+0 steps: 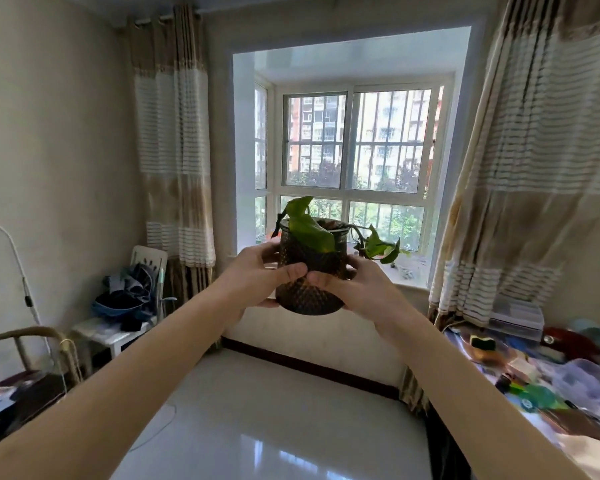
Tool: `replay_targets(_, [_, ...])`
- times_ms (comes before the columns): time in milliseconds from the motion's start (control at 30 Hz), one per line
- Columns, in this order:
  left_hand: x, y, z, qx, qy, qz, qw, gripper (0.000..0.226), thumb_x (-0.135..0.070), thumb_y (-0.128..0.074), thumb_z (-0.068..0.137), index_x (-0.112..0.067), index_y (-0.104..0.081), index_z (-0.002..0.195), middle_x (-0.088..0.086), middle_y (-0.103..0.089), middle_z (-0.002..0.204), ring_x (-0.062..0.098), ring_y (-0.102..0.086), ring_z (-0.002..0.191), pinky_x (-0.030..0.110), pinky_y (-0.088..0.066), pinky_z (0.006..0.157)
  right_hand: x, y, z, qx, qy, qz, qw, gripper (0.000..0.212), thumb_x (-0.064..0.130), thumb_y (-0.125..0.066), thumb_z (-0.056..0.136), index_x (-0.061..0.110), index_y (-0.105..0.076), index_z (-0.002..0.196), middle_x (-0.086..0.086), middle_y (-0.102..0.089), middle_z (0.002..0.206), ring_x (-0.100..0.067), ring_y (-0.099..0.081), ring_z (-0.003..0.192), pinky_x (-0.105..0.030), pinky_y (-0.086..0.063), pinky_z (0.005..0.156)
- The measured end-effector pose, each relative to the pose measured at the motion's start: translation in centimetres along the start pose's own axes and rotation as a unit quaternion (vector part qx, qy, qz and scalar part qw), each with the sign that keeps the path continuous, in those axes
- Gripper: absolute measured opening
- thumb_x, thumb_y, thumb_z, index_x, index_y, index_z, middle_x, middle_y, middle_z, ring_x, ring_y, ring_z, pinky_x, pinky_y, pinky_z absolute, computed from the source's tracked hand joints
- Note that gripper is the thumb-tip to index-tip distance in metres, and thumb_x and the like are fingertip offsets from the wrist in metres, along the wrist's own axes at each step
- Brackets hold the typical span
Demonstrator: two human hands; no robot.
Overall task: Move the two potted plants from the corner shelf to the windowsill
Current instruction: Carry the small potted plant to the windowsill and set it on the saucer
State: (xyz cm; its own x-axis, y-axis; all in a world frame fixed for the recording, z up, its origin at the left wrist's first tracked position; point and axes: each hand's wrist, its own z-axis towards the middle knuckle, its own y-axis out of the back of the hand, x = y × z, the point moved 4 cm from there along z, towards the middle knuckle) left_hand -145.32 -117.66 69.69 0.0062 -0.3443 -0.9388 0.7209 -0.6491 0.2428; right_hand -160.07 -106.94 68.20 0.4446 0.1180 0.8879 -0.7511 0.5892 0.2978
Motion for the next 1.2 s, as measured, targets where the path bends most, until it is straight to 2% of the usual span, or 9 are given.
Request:
replay_targets(100, [1.9, 1.2, 5.0, 0.002, -0.014, -0.006, 1.000, 0.035, -0.024, -0.075, 0.088, -0.032, -0.062, 0.119, -0.017, -0.067, 0.113, 0.002, -0.064, 0.097, 0.042, -0.062, 0.085, -1.7, -1.0, 4.8, -0.011, 0.000, -0.003, 1.000, 0.032, 0.032, -0.086, 0.077, 0.033, -0.071, 0.105, 0.011, -0.076, 0.101, -0.018, -0.072, 0.102, -0.043, -0.059, 0.094])
replay_targets(267, [4.6, 4.0, 14.4, 0.020, -0.018, -0.009, 1.000, 0.034, -0.027, -0.077, 0.087, -0.033, -0.063, 0.117, -0.019, -0.066, 0.118, 0.006, -0.065, 0.104, 0.045, -0.062, 0.086, -4.2, -2.7, 13.4, -0.032, -0.005, -0.005, 0.999, 0.023, 0.031, -0.086, 0.077, 0.038, -0.073, 0.094, 0.016, -0.077, 0.094, -0.011, -0.073, 0.096, -0.042, -0.059, 0.094])
replay_targets(467, [7.1, 5.6, 24.4, 0.042, -0.034, -0.012, 0.998, 0.023, -0.028, -0.078, 0.086, -0.043, -0.065, 0.098, -0.021, -0.067, 0.116, 0.003, -0.066, 0.100, 0.043, -0.063, 0.084, -6.8, -3.6, 22.5, -0.053, -0.010, -0.008, 0.999, 0.036, 0.032, -0.086, 0.076, 0.028, -0.075, 0.110, 0.011, -0.078, 0.101, -0.011, -0.073, 0.098, -0.041, -0.059, 0.095])
replay_targets(567, [8.5, 5.7, 28.9, 0.050, -0.036, -0.011, 0.998, 0.025, -0.029, -0.079, 0.086, -0.044, -0.064, 0.099, -0.022, -0.067, 0.116, 0.004, -0.066, 0.101, 0.044, -0.062, 0.086, -8.6, -3.5, 26.5, -0.053, -0.007, -0.007, 0.999, 0.032, 0.031, -0.086, 0.078, 0.030, -0.075, 0.107, 0.013, -0.078, 0.096, -0.008, -0.074, 0.095, -0.040, -0.059, 0.094])
replay_targets(700, [10.4, 5.1, 35.1, 0.038, -0.034, -0.016, 0.999, 0.025, -0.029, -0.080, 0.085, -0.044, -0.064, 0.097, -0.024, -0.067, 0.112, 0.003, -0.065, 0.099, 0.045, -0.062, 0.085, -11.6, -2.6, 32.4, -0.049, 0.000, -0.010, 0.999, 0.026, 0.029, -0.086, 0.078, 0.032, -0.075, 0.102, 0.010, -0.079, 0.098, -0.013, -0.075, 0.097, -0.045, -0.058, 0.095])
replay_targets(833, [12.2, 4.3, 41.8, 0.025, -0.020, -0.026, 0.999, 0.031, -0.027, -0.081, 0.083, -0.035, -0.066, 0.109, -0.016, -0.069, 0.118, 0.012, -0.068, 0.106, 0.044, -0.063, 0.083, -14.3, -1.3, 38.6, -0.032, 0.002, -0.007, 0.999, 0.030, 0.029, -0.085, 0.079, 0.029, -0.073, 0.106, 0.017, -0.075, 0.094, -0.008, -0.073, 0.094, -0.041, -0.059, 0.095])
replay_targets(1033, [13.9, 3.0, 51.9, 0.014, -0.022, -0.042, 0.999, 0.026, -0.026, -0.081, 0.083, -0.039, -0.068, 0.102, -0.020, -0.070, 0.114, 0.013, -0.069, 0.107, 0.044, -0.063, 0.082, -18.6, 1.1, 48.9, -0.018, 0.001, 0.003, 1.000, 0.027, 0.029, -0.087, 0.076, 0.032, -0.075, 0.099, 0.015, -0.078, 0.092, -0.008, -0.074, 0.093, -0.040, -0.059, 0.096])
replay_targets(1200, [15.3, 2.9, 57.6, 0.011, -0.022, -0.046, 0.999, 0.045, -0.026, -0.081, 0.083, -0.027, -0.067, 0.125, -0.016, -0.070, 0.121, 0.016, -0.070, 0.107, 0.049, -0.063, 0.085, -21.2, 1.8, 54.6, -0.028, -0.006, -0.006, 1.000, 0.032, 0.037, -0.089, 0.070, 0.032, -0.073, 0.098, 0.012, -0.078, 0.094, -0.011, -0.075, 0.094, -0.045, -0.059, 0.093])
